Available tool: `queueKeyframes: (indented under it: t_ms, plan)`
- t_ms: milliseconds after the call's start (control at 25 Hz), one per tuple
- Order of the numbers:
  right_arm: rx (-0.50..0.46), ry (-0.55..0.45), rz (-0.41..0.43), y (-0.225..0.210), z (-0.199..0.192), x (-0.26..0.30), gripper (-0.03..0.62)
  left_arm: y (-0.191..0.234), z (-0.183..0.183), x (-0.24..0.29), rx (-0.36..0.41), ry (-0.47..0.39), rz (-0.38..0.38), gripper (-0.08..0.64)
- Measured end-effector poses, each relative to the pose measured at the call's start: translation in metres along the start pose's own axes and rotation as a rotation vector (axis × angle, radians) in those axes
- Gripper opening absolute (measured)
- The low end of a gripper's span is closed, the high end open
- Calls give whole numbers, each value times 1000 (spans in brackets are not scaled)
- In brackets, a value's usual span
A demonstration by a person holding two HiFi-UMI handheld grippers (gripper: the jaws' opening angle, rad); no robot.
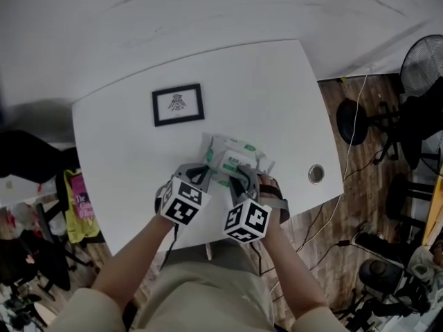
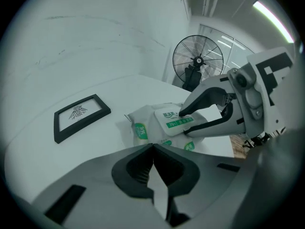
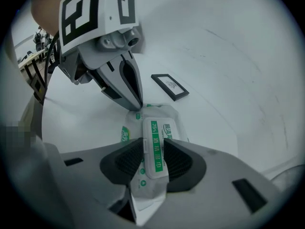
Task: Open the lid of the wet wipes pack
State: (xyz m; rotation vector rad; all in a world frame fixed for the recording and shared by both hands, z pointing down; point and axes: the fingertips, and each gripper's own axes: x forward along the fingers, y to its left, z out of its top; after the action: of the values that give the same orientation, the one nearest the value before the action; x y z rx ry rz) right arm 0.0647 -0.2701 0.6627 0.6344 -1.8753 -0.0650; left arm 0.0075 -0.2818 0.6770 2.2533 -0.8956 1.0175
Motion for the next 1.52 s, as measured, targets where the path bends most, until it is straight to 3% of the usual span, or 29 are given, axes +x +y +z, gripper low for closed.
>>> queueKeyframes:
  t_ms: [280, 560, 720, 880, 1120, 1320, 1520]
  plan:
    - [15, -10, 14, -1, 7, -10, 88, -1, -2, 5, 10, 2, 5, 23]
    - [88, -34, 53, -4, 12, -17, 78, -2, -6, 6, -11, 24, -3, 23]
    - [151, -62, 46, -25, 21, -25, 54, 0, -5, 9, -9, 25, -13, 23]
    - [138, -62, 17, -52, 23, -22, 43, 1, -6, 8, -17, 31, -21, 23]
    - [222, -95, -36, -86, 18, -9, 55, 0, -6, 7, -48, 42, -61, 23]
    - [350, -141, -27, -103, 5, 9, 81, 0, -5, 8, -69, 20, -64, 23]
    - [392, -155, -30, -107, 0, 26, 91, 2, -4, 6, -134, 41, -87, 23]
